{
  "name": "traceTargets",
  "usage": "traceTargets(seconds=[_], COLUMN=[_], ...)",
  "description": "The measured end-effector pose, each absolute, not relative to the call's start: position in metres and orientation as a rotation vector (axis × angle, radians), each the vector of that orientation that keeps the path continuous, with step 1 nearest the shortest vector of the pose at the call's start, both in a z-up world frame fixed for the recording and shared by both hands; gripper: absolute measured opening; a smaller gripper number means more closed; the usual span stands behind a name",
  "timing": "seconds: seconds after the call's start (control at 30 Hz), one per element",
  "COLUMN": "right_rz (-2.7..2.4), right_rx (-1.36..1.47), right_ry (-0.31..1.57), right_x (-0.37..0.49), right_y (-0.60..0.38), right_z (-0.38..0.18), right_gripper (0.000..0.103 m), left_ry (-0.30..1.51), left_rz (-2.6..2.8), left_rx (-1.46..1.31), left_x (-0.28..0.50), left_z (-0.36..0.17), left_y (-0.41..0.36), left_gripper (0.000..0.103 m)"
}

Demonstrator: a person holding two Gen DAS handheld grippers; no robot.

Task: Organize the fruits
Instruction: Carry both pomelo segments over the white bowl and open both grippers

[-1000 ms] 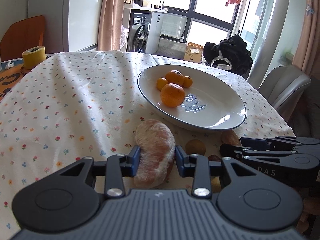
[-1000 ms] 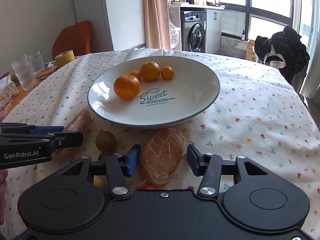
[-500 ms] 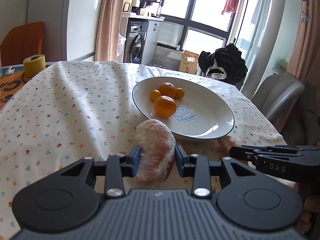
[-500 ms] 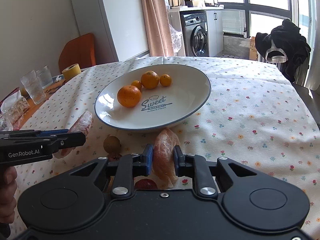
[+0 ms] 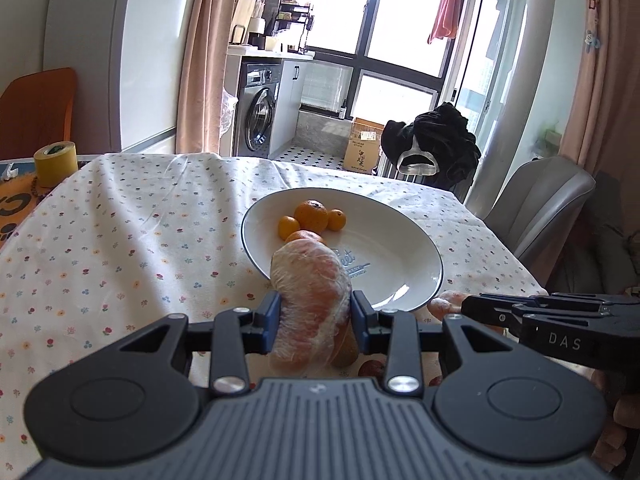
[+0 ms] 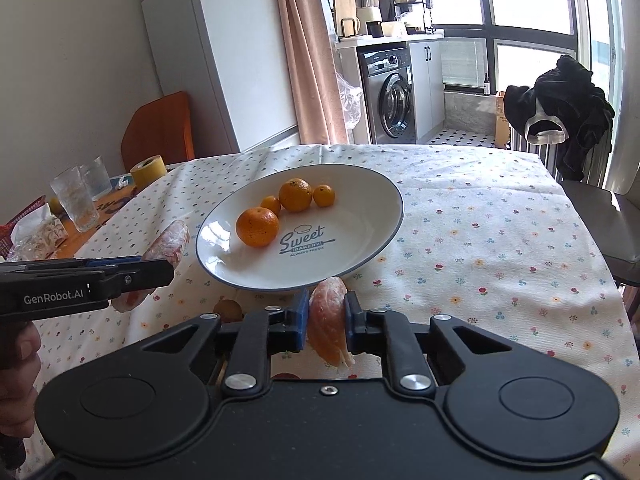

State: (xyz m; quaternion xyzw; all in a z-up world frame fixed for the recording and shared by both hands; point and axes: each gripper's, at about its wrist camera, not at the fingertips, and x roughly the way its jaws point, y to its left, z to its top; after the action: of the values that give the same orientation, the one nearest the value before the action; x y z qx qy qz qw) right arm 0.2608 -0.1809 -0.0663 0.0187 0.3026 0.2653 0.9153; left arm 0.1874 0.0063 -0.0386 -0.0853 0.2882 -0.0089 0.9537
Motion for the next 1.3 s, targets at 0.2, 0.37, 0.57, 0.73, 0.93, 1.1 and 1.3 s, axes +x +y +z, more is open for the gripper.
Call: traceTargets(seconds=[0.2,0.37,0.57,0.73,0.93,1.1,1.3], right_rz=[0.542,0.532,0.518,0.518,0.535,0.549,0.550], right_rx=[0.038,0.040,0.040,0.047,0.044,0.045,0.046], right_ry=[0.593,0.573,0.555,0.549,0.541,0.545,0.552], right_x=[0.261,0.263,0.270,0.282,0.292,0.301,0.309], right_y=[-0.186,-0.193,-0.196,-0.193,-0.182,-0.172,-0.163], right_z=[-0.055,-0.046,-0.037,-0.034,-0.032,-0.037,-0.043], right_gripper=[0.016,0.015,0.015,0.015,0.015,0.015,0.015], left_ry=[0.576,0.574,0.584,0.605,0.590,0.599,0.603], left_rz=[-0.041,-0.066,-0.090,-0.080,-0.046,-0.013,0.032], left_rx=[-0.158,-0.150,-0.143,-0.158,-0.184,-0.197,-0.204], left_x=[0.202,0.217,0.236,0.247,0.238,0.229,0.217], left_z=[-0.035,-0.035,-0.040,-0.046,-0.041,-0.040,-0.040], left_y=[-0.001,-0.009,-0.016,-0.014,0.006,0.022,0.034], left_gripper=[0.035,0.035,0.036,0.038,0.046,0.046,0.050])
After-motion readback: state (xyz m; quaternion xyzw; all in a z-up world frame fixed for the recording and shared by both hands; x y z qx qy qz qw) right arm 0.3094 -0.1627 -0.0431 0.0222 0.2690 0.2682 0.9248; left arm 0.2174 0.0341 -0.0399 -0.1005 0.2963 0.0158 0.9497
